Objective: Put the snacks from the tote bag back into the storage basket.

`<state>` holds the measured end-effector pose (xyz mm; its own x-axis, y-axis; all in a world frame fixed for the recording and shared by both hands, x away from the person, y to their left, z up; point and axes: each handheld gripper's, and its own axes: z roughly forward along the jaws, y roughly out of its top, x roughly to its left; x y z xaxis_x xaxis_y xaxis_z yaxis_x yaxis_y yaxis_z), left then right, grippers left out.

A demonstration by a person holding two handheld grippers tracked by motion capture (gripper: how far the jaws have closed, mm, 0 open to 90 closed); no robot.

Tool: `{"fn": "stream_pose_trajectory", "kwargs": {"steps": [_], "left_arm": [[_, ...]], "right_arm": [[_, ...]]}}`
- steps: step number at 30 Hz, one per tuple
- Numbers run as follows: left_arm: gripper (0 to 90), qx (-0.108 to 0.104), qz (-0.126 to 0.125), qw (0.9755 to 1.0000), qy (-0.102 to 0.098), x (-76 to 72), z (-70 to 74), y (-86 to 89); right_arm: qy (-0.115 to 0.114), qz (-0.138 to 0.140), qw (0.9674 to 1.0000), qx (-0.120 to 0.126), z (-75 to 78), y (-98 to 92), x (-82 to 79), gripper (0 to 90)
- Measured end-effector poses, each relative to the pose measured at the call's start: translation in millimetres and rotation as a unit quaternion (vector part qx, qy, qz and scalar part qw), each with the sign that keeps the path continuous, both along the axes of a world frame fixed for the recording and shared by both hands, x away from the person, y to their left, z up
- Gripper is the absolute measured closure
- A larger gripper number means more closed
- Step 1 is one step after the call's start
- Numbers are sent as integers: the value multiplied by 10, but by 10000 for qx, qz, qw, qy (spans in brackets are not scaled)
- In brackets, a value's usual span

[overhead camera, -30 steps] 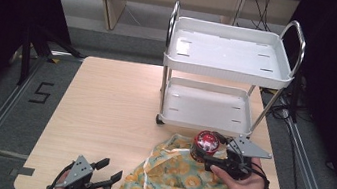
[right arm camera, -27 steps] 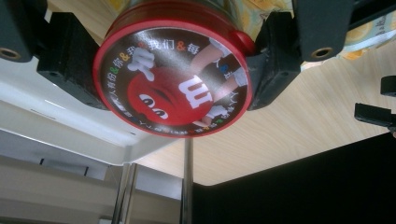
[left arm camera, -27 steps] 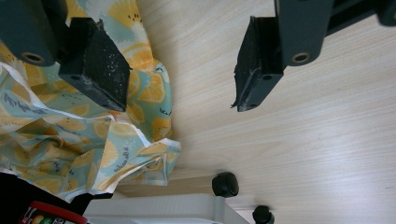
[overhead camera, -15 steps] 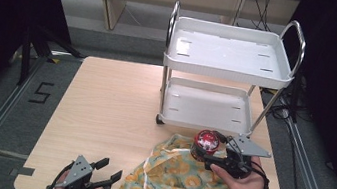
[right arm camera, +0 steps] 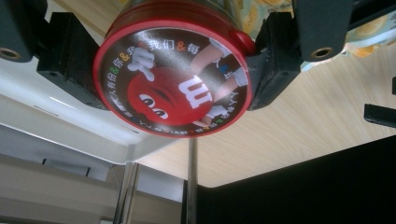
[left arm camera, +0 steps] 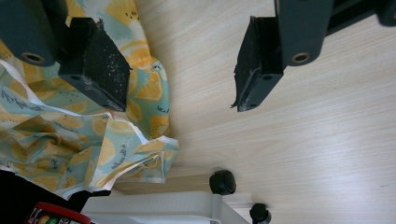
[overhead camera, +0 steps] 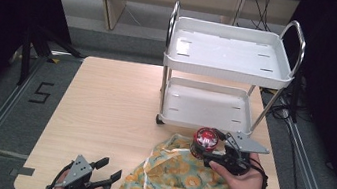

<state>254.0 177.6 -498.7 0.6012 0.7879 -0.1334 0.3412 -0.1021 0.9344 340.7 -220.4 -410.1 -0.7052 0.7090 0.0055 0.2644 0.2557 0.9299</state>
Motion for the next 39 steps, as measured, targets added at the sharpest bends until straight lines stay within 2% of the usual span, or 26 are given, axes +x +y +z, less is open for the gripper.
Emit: {"fn": "stream_pose_trajectory", "kwargs": {"steps": [3,4,5,6,7,10,12,13,15,16,17,18,19,20,21,24,25,27,28,29,30,33,35,37,38,39], "left_arm": [[352,-27,17,10000,30,-5,-2,0],[352,246,-111,9995,-155,24,12,36],[352,246,-111,9995,-155,24,12,36],[352,100,-72,9999,-99,16,3,20],[352,132,-82,9998,-110,18,4,23],[352,165,-94,9997,-143,23,8,27],[352,134,-81,9998,-131,21,6,25],[352,35,-3,10000,-47,7,3,12],[352,70,-9,10000,-70,9,7,17],[352,-83,63,9999,66,-11,-1,0],[352,-94,69,9999,72,-13,-1,-2],[352,14,0,10000,-27,3,6,11],[352,47,-19,10000,-61,8,6,16],[352,47,-19,10000,-61,8,6,16],[352,30,-11,10000,-53,7,6,14],[352,38,-6,10000,-62,7,8,21],[352,38,-6,10000,-62,7,8,21],[352,113,2,9999,-78,6,15,29],[352,61,21,10000,-69,3,14,22],[352,105,3,9999,-82,4,16,29],[352,100,10,9999,-77,3,16,28],[352,99,14,9999,-82,6,15,29],[352,171,-25,9998,-125,13,18,41],[352,164,-24,9998,-129,13,17,41],[352,179,-40,9997,-162,18,18,44],[352,173,-59,9996,-195,24,17,46]], "right_arm": [[-11,5,10000,24,1,3,15,268],[-18,41,10000,41,6,-1,29,268],[58,-20,10000,75,8,8,16,268],[17,18,10000,57,10,5,30,268],[-45,38,10000,6,16,1,40,268],[0,57,10000,44,27,15,58,268],[-190,31,9998,-37,42,7,85,268],[-109,36,9999,16,42,17,88,268],[-142,8,9999,36,47,34,94,268],[-46,66,10000,35,53,37,98,268],[-62,69,9999,47,55,42,102,268],[-110,67,9999,-5,60,43,106,268],[-48,99,9999,39,58,54,109,268],[18,119,9999,18,65,57,106,268],[-71,68,9999,-54,71,52,110,268],[-131,99,9999,-35,67,64,133,268],[-48,128,9999,50,61,80,133,268],[-173,55,9998,-77,68,71,139,268],[-117,50,9999,-37,67,81,134,268],[-87,90,9999,-31,67,83,139,268],[-172,81,9998,-53,69,86,145,268],[-182,73,9998,-97,75,87,155,268],[-46,150,9999,-57,77,102,157,268],[-136,71,9999,-67,80,106,165,268],[-63,53,10000,2,79,121,157,268],[-123,87,9999,-53,83,113,173,268]]}}
